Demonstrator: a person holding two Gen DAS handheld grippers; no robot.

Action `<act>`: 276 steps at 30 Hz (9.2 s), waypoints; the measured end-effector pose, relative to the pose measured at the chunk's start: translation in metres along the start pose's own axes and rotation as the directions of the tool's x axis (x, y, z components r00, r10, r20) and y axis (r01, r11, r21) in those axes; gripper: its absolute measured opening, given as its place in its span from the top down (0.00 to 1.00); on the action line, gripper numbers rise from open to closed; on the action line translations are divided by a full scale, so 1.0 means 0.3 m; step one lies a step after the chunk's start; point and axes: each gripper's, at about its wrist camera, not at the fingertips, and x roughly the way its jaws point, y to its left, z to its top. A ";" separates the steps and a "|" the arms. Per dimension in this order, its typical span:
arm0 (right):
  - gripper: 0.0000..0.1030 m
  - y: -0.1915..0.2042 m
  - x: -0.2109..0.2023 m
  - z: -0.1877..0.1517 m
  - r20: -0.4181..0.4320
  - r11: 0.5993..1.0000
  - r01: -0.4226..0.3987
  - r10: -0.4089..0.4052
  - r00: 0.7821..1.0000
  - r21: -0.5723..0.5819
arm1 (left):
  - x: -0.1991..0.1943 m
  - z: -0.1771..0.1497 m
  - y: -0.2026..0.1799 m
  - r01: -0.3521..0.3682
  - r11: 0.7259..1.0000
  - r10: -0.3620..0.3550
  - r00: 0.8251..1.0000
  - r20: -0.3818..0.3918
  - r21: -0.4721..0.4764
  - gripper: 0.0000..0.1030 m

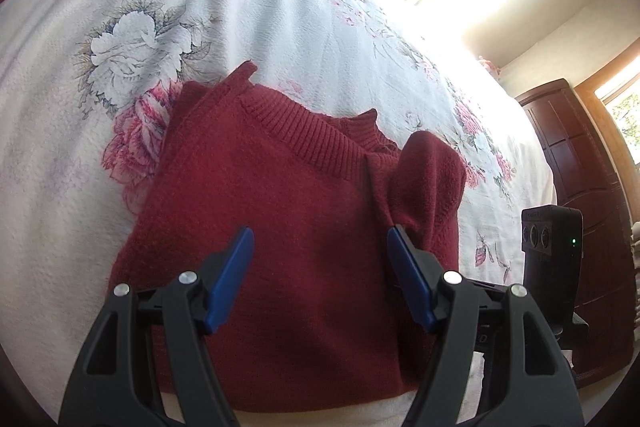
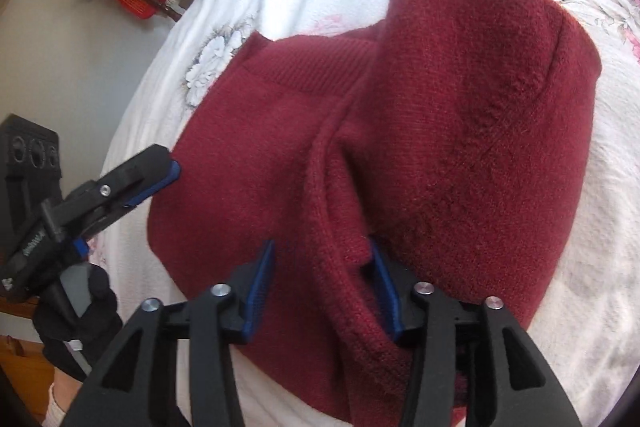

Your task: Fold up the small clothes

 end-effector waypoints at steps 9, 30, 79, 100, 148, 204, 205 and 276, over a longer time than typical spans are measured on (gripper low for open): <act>0.43 -0.156 -0.274 -0.077 0.139 0.938 -0.287 0.264 0.955 0.194 | 0.051 -0.005 -0.054 0.075 0.997 -0.076 0.996 -0.038 -0.023 0.34; 0.41 -0.509 -0.255 -0.328 0.153 0.900 -0.224 0.178 0.972 0.375 | 0.383 -0.006 -0.211 0.133 0.986 -0.154 0.959 -0.238 -0.104 0.33; 0.36 -0.311 -0.119 -0.303 0.075 0.991 0.035 -0.044 0.996 0.127 | 0.022 0.146 0.337 0.013 0.994 -0.020 0.998 -0.067 -0.109 0.83; 0.34 -0.070 -0.009 -0.291 0.066 0.946 -0.263 0.255 0.965 0.189 | -0.204 -0.089 0.202 -0.107 0.993 0.112 0.990 -0.085 0.056 0.54; 0.35 -0.063 -0.023 -0.021 0.074 0.982 -0.162 0.155 0.985 0.096 | -0.014 0.166 0.330 0.017 0.999 -0.024 0.989 -0.146 -0.046 0.42; 0.60 -0.469 -0.248 -0.432 0.072 0.932 -0.312 0.304 0.950 0.184 | 0.165 -0.528 -0.104 0.293 0.954 -0.300 0.938 -0.173 -0.068 0.71; 0.59 -0.482 -0.239 -0.440 0.075 0.929 -0.316 0.307 0.949 0.191 | 0.167 -0.532 -0.105 0.292 0.955 -0.296 0.939 -0.174 -0.047 0.70; 0.04 0.143 -0.661 -0.977 0.307 0.811 0.530 -0.584 0.752 0.247 | -0.568 -0.942 -0.461 -0.415 0.852 0.379 0.910 0.170 0.320 0.13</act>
